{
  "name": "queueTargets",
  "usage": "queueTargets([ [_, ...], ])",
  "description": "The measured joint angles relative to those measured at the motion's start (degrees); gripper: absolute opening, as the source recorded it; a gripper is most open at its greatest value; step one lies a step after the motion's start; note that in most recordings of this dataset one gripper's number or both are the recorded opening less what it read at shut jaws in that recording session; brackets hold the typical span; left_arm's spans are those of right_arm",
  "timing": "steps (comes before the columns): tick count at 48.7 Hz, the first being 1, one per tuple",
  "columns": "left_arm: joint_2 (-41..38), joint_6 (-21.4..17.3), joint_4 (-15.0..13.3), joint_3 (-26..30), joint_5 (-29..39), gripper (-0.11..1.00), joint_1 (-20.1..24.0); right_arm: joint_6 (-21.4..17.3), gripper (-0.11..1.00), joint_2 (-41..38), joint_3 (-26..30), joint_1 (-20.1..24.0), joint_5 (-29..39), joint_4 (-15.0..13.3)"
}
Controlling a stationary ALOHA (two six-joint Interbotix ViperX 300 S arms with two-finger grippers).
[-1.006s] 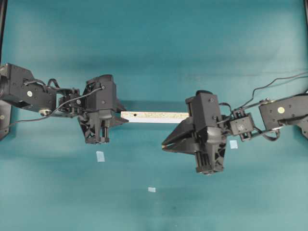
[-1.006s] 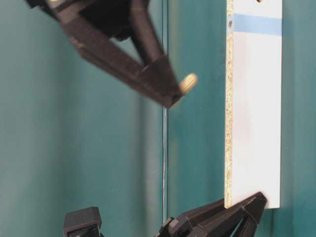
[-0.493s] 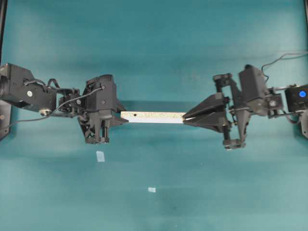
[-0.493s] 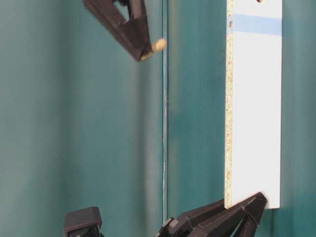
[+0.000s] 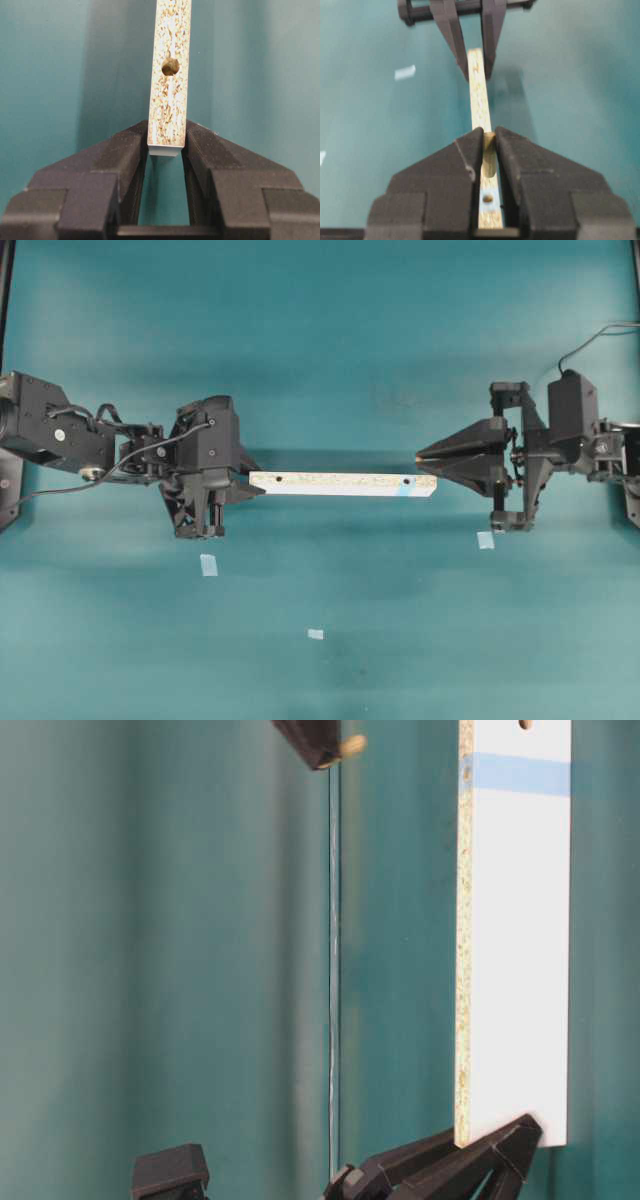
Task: Insert the rod into the hole on the wooden board.
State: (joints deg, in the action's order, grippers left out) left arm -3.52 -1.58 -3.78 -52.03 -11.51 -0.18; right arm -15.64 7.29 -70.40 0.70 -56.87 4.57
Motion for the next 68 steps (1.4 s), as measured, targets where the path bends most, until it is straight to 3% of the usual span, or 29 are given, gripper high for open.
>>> queueTargets([
  [22,0.0,0.35,0.0,-0.35,0.09,0.31,0.0,0.53,0.11,-13.01,2.37,0.0,-12.22,0.53],
  [68,0.0,0.79,0.0,-1.14,0.26,0.31,0.0,0.53,0.11,-16.52,3.34,0.62,-14.24,0.53],
])
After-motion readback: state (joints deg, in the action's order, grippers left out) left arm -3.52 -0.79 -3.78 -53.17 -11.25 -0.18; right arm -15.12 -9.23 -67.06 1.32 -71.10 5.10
